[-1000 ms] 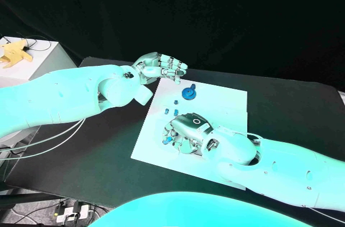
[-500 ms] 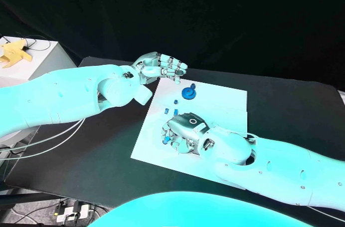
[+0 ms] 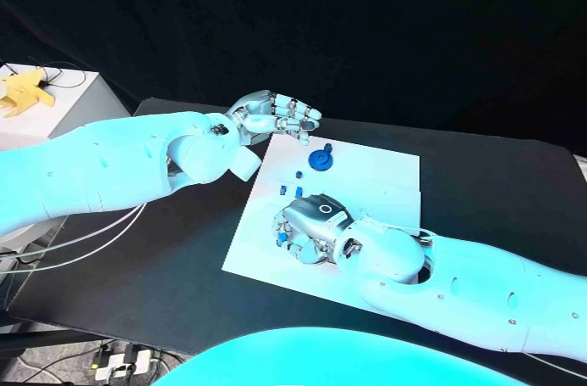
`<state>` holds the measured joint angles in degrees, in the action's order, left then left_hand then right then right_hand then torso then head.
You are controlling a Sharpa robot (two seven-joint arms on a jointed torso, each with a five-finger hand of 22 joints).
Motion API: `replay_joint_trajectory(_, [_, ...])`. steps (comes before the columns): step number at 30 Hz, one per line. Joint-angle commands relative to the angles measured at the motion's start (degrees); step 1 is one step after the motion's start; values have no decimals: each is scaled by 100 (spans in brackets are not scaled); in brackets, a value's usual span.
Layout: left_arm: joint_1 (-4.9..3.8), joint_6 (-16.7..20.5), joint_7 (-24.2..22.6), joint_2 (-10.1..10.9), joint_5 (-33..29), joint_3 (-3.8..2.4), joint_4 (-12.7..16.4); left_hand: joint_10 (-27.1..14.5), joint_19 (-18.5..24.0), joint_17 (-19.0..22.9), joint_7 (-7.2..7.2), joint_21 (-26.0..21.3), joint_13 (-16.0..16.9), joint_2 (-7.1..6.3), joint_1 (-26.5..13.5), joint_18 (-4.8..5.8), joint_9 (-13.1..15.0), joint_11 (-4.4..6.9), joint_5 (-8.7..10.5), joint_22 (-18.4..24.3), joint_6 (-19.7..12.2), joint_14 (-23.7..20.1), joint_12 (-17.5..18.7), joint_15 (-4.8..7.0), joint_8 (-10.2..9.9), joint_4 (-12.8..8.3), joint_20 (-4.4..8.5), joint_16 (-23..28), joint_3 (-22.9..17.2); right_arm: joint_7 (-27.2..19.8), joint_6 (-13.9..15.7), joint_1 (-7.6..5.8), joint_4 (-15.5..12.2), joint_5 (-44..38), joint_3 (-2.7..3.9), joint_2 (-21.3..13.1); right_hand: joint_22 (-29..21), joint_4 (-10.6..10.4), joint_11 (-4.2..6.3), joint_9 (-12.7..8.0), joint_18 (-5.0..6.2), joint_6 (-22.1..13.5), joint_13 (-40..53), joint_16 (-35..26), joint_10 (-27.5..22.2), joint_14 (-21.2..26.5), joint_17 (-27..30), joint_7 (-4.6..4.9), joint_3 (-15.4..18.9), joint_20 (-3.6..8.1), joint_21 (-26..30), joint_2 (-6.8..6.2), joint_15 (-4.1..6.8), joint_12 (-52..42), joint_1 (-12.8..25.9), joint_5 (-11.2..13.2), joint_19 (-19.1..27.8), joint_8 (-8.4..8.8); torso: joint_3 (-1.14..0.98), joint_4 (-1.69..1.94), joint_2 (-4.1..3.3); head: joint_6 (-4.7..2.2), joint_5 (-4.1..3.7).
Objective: Assemble the parts on the task board
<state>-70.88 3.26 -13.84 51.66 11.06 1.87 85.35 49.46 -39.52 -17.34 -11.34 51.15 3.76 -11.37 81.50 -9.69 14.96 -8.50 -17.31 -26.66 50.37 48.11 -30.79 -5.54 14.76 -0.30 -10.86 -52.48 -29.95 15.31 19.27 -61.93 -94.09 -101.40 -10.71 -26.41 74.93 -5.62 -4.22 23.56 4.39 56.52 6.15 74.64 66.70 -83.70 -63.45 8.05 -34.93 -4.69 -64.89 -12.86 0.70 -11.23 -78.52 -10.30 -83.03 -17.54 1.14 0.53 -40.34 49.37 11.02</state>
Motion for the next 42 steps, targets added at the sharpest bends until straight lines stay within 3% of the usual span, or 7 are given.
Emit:
replay_joint_trajectory(1, [-7, -65, -23, -2, -87, -5, -2, -13, 3, 8, -34, -20, 7, 46, 7, -62, -6, -32, -5, 5, 14, -28, 31, 5, -34, -15, -39, 9, 32, 52, -135, 24, 1, -24, -20, -10, 686, -4, -65, -89, 27, -206, -38, -85, -202, 59, 124, 33, 44, -68, 215, -141, -77, 118, 45, -25, 70, 174, -6, -5, -2, -16, -1])
replay_joint_trajectory(4, [-7, -65, -19, -1, -94, -5, -2, -12, 2, 8, -34, -21, 8, 46, 10, -63, -6, -31, -5, 5, 13, -28, 31, 6, -35, -17, -39, 8, 32, 86, -49, 23, 8, -21, -21, -31, 398, -34, -182, -187, 174, -474, -135, -585, -612, 434, 878, 134, 120, -163, 1170, -246, -179, 263, 121, -18, 409, 414, -5, -2, -4, -17, -1])
replay_joint_trajectory(11, [-7, -67, -14, 2, -99, -4, -5, -12, 2, 8, -34, -21, 8, 46, 11, -63, -6, -31, -5, 6, 12, -28, 31, 6, -36, -17, -39, 8, 32, 117, 61, 23, 24, 1, -22, -64, 229, -54, -229, -286, 251, -644, -219, -770, -895, 601, 1187, 181, 434, -232, 1646, -252, -221, 273, 90, -41, 555, 613, -9, -14, -4, -29, -5])
replay_joint_trajectory(18, [-6, -74, -13, -1, -100, -4, -6, -12, 2, 8, -34, -21, 8, 46, 11, -63, -6, -31, -5, 6, 12, -28, 31, 6, -36, -17, -39, 8, 32, 85, 325, 23, 9, 76, -23, -105, 17, -169, -248, -373, 325, -697, -228, -950, -1200, 804, 1534, 116, 1095, -264, 2203, -116, -252, 162, -97, -32, 700, 769, -7, 1, -7, -48, -25])
replay_joint_trajectory(26, [-6, -76, -15, 8, -100, -4, -7, -12, 2, 8, -34, -21, 8, 46, 11, -63, -6, -31, -5, 6, 12, -28, 31, 6, -36, -17, -39, 8, 32, -44, 747, 23, -79, 198, -23, -241, -94, -619, -257, -474, 343, -632, -224, -950, -1406, 866, 1720, 114, 2106, -276, 2440, 98, -258, -130, -564, 63, 671, 911, 0, 5, -7, -61, -31])
replay_joint_trajectory(32, [-5, -83, -27, 10, -101, -4, -20, -12, -1, 9, -39, -25, 8, 46, 15, -64, -8, -33, -6, 7, 5, -30, 33, 6, -42, -21, -39, 7, 34, -646, 1140, -19, -275, 642, -2, -576, -30, -724, -226, -496, 313, -567, -215, -857, -1315, 774, 1633, 155, 2156, -254, 2237, 130, -231, -258, -721, 8, 565, 926, -3, -15, 10, -118, -70])
replay_joint_trajectory(42, [-2, -90, -41, 25, -106, -3, -102, -12, -2, 10, -39, -26, 9, 47, 15, -64, -8, -33, -6, 8, 6, -30, 34, 6, -42, -21, -40, 6, 35, -1938, 721, -449, -827, 2877, 123, -1817, 283, -863, -172, -560, 191, -277, -235, -518, -671, 487, 1208, 174, 1485, -190, 1450, 126, -172, -475, -1001, -35, 279, 923, -37, -91, 55, -253, -188])
